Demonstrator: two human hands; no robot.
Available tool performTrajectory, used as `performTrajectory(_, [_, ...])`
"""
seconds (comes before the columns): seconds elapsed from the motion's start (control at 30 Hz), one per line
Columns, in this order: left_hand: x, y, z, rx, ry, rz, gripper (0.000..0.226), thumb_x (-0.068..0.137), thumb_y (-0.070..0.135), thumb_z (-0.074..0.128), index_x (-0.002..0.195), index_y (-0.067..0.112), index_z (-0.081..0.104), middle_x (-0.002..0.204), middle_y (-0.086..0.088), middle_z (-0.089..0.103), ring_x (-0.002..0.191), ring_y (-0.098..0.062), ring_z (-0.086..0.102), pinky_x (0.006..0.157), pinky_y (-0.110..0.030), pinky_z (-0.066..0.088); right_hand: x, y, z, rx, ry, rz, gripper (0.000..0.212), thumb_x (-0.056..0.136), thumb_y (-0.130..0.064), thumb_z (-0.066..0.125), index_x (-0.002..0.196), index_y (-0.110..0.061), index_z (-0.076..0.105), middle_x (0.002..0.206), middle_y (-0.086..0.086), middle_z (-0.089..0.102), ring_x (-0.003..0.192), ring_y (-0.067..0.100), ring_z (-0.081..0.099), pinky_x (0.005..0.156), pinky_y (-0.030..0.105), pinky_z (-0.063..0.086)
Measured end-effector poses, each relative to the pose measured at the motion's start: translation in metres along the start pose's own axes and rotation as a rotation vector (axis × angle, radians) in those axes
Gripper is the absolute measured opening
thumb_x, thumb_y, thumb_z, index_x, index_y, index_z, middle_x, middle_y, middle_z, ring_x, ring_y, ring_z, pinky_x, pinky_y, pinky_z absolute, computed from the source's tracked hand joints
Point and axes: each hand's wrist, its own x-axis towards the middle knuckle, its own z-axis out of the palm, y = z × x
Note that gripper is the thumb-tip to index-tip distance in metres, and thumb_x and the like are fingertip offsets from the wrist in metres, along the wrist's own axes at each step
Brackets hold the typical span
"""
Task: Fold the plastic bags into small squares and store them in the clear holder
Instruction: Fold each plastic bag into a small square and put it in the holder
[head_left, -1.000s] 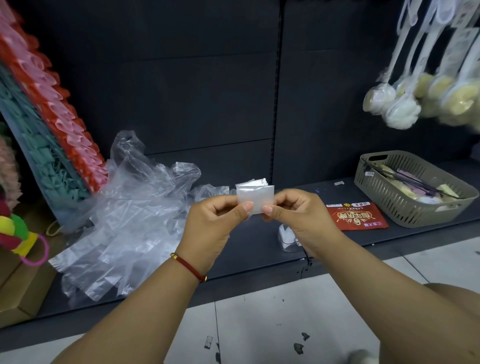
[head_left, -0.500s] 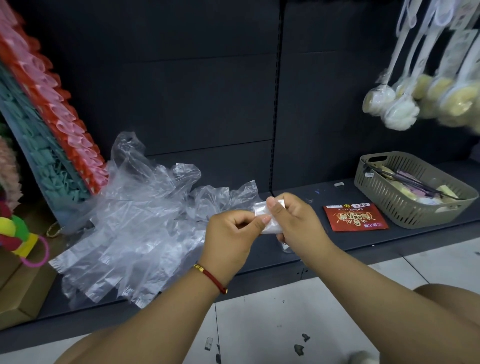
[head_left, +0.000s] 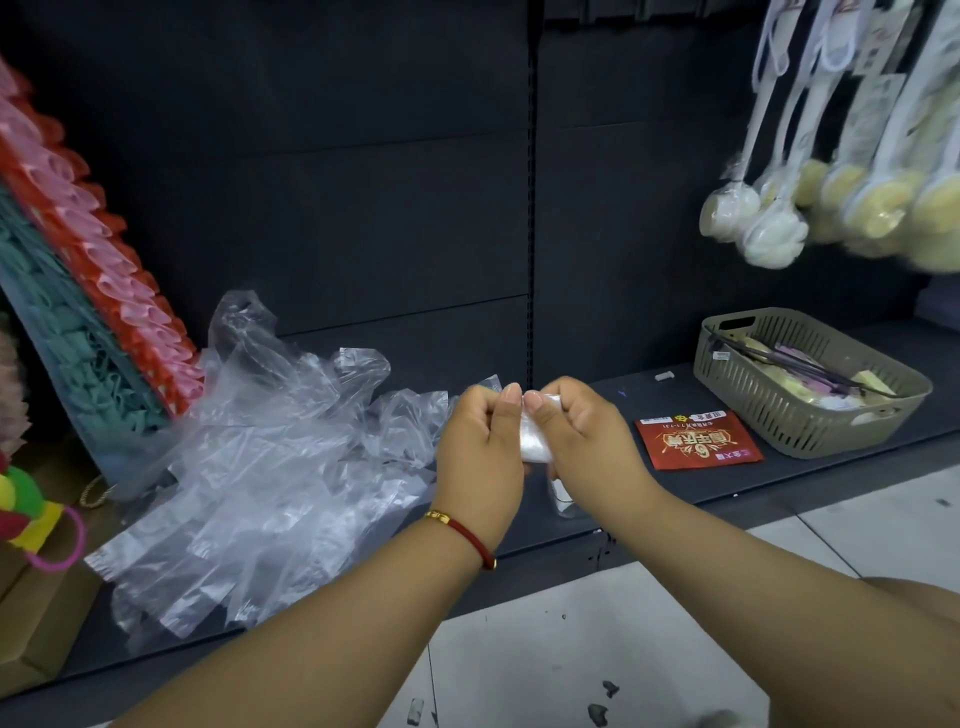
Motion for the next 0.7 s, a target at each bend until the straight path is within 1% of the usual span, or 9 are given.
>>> performTrajectory(0.1, [0.008, 0.001, 0.008, 0.010, 0.013, 0.006, 0.031, 0.100, 0.036, 0.049, 0.073, 0.021, 0.048, 0.073, -0.001, 0.056, 0.077, -0.020, 0.053, 0.072, -0.049, 0.049, 0.007, 0.001, -0.003, 0.008, 0.006, 0.023, 0.031, 0.099, -0.031, 0.050, 0.085, -0.004, 0.053, 0.059, 0.000, 0.050, 0.047, 0.005, 0.045, 0.045, 0.018, 0.038])
performTrajectory(0.13, [0.012, 0.001, 0.011, 0.019, 0.023, 0.011, 0.031, 0.100, 0.035, 0.048, 0.074, 0.020, 0.047, 0.071, -0.001, 0.054, 0.076, -0.019, 0.052, 0.072, -0.049, 0.049, 0.010, 0.001, -0.004, 0.010, 0.011, 0.032, 0.031, 0.100, -0.032, 0.050, 0.084, -0.006, 0.053, 0.057, -0.001, 0.050, 0.046, 0.005, 0.044, 0.045, 0.018, 0.038])
performTrajectory(0.23, [0.021, 0.002, 0.022, 0.029, 0.069, 0.037, 0.030, 0.101, 0.032, 0.049, 0.075, 0.017, 0.047, 0.067, -0.003, 0.052, 0.064, -0.019, 0.050, 0.062, -0.043, 0.046, 0.021, 0.005, -0.004, 0.046, 0.035, 0.055, 0.031, 0.100, -0.030, 0.049, 0.084, -0.005, 0.053, 0.057, 0.001, 0.049, 0.044, 0.005, 0.043, 0.043, 0.019, 0.037])
performTrajectory(0.33, [0.033, 0.000, 0.030, -0.037, 0.102, 0.017, 0.029, 0.101, 0.030, 0.051, 0.074, 0.018, 0.047, 0.066, -0.003, 0.055, 0.062, -0.019, 0.053, 0.057, -0.039, 0.045, 0.034, 0.007, -0.002, 0.086, 0.059, 0.074, 0.028, 0.101, -0.027, 0.050, 0.082, -0.006, 0.052, 0.054, -0.003, 0.049, 0.042, 0.002, 0.043, 0.042, 0.017, 0.035])
performTrajectory(0.43, [0.047, -0.009, 0.034, -0.081, 0.115, -0.025, 0.032, 0.100, 0.028, 0.052, 0.071, 0.018, 0.045, 0.066, -0.002, 0.054, 0.061, -0.018, 0.051, 0.056, -0.038, 0.043, 0.045, 0.012, 0.002, 0.145, 0.070, 0.112, 0.028, 0.101, -0.024, 0.049, 0.078, -0.008, 0.051, 0.045, -0.011, 0.050, 0.036, 0.001, 0.045, 0.039, 0.014, 0.034])
performTrajectory(0.57, [0.069, -0.030, 0.037, -0.089, -0.001, -0.069, 0.034, 0.100, 0.029, 0.054, 0.071, 0.013, 0.046, 0.063, -0.012, 0.053, 0.051, -0.019, 0.048, 0.045, -0.028, 0.039, 0.062, 0.032, -0.007, 0.140, 0.008, 0.185, 0.027, 0.101, -0.024, 0.051, 0.081, -0.007, 0.059, 0.047, -0.007, 0.051, 0.037, 0.001, 0.044, 0.039, 0.015, 0.035])
performTrajectory(0.6, [0.075, -0.038, 0.037, -0.062, -0.037, -0.074, 0.033, 0.099, 0.029, 0.055, 0.072, 0.012, 0.049, 0.064, -0.016, 0.055, 0.051, -0.019, 0.049, 0.046, -0.028, 0.040, 0.067, 0.039, -0.013, 0.112, -0.030, 0.195, 0.027, 0.100, -0.024, 0.053, 0.081, -0.008, 0.062, 0.045, -0.008, 0.051, 0.038, 0.001, 0.044, 0.041, 0.016, 0.036])
performTrajectory(0.67, [0.087, -0.053, 0.037, -0.012, -0.109, -0.070, 0.031, 0.097, 0.031, 0.059, 0.074, 0.011, 0.055, 0.072, -0.022, 0.058, 0.060, -0.022, 0.051, 0.056, -0.033, 0.044, 0.079, 0.054, -0.025, 0.033, -0.100, 0.199, 0.023, 0.097, -0.021, 0.058, 0.081, -0.008, 0.067, 0.048, -0.010, 0.056, 0.043, -0.001, 0.047, 0.047, 0.015, 0.039])
performTrajectory(0.7, [0.093, -0.061, 0.038, 0.010, -0.142, -0.066, 0.030, 0.095, 0.031, 0.062, 0.074, 0.010, 0.057, 0.073, -0.020, 0.059, 0.064, -0.021, 0.051, 0.060, -0.036, 0.045, 0.085, 0.062, -0.030, -0.024, -0.128, 0.192, 0.020, 0.096, -0.020, 0.061, 0.082, -0.008, 0.069, 0.053, -0.011, 0.059, 0.047, -0.002, 0.050, 0.049, 0.014, 0.041])
